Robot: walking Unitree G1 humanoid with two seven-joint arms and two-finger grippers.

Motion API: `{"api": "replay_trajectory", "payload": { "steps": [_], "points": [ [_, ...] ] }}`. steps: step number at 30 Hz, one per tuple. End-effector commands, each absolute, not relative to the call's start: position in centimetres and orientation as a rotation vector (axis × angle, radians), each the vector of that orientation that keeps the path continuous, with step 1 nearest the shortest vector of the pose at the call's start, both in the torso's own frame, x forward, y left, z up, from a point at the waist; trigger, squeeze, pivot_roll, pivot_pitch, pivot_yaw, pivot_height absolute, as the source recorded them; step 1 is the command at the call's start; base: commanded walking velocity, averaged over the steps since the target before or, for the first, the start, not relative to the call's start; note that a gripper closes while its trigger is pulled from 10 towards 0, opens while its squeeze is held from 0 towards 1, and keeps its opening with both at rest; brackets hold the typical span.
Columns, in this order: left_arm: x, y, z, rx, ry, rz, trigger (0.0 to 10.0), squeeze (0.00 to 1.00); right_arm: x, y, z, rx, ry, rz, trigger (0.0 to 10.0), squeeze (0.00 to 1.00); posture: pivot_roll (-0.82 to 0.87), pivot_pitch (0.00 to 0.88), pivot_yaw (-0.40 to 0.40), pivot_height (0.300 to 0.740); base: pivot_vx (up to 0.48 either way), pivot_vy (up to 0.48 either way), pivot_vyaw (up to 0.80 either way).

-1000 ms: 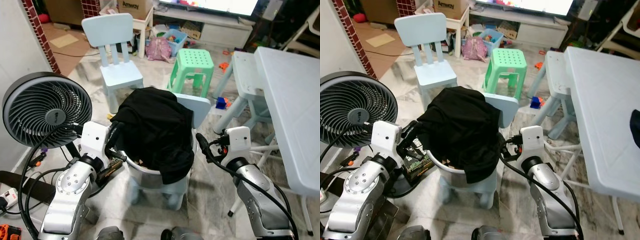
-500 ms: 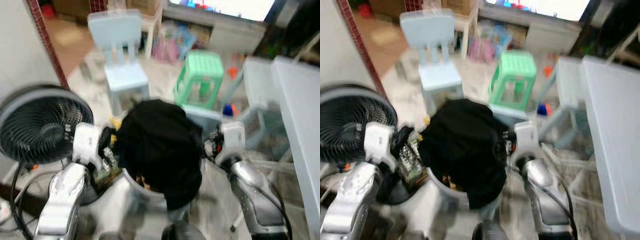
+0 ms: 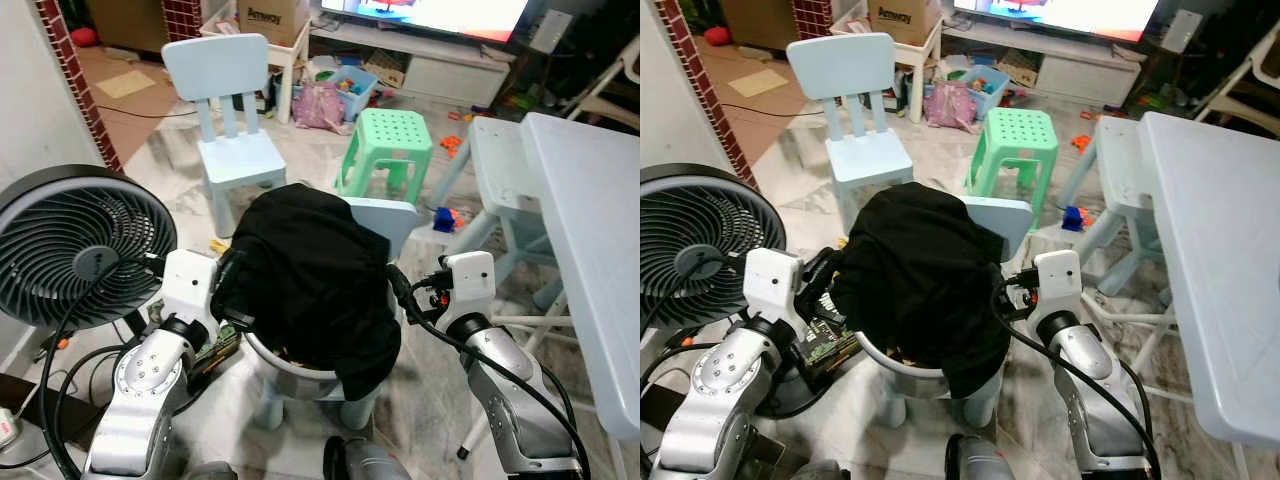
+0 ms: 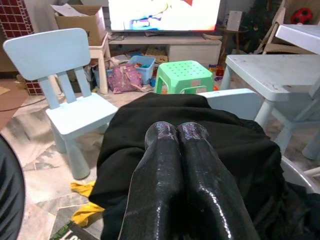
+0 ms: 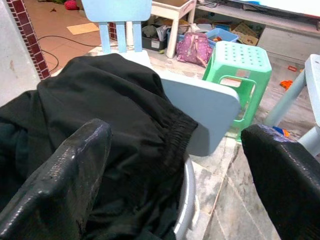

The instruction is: Hang hanger

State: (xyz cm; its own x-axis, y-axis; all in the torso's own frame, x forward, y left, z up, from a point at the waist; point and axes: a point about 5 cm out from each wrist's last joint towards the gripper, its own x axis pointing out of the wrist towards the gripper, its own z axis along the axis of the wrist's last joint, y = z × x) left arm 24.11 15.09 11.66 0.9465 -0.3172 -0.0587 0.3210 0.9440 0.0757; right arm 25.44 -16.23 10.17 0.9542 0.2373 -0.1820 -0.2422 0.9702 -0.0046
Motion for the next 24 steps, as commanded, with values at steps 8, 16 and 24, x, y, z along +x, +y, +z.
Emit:
{"api": "replay_trajectory", "payload": {
  "steps": [8, 16, 24],
  "points": [
    [24.0, 14.98, 11.93, 0.085, 0.035, -0.33, 10.0, 0.0, 25.68, -16.71, 10.36, -0.038, 0.183, 0.234, 10.0, 0.0, 0.05, 0.096, -0.094, 0.74, 0.0, -0.276, 0.0],
    [23.95, 14.94, 11.84, 0.078, 0.037, -0.33, 10.0, 0.0, 25.77, -16.76, 10.35, -0.04, 0.185, 0.234, 10.0, 0.0, 0.05, 0.096, -0.094, 0.74, 0.0, -0.345, 0.0],
    [24.02, 15.19, 11.8, 0.072, 0.038, -0.292, 10.0, 0.0, 25.68, -16.85, 10.3, -0.042, 0.189, 0.234, 10.0, 0.0, 0.04, 0.101, -0.098, 0.74, 0.0, -0.132, 0.0]
  ]
}}
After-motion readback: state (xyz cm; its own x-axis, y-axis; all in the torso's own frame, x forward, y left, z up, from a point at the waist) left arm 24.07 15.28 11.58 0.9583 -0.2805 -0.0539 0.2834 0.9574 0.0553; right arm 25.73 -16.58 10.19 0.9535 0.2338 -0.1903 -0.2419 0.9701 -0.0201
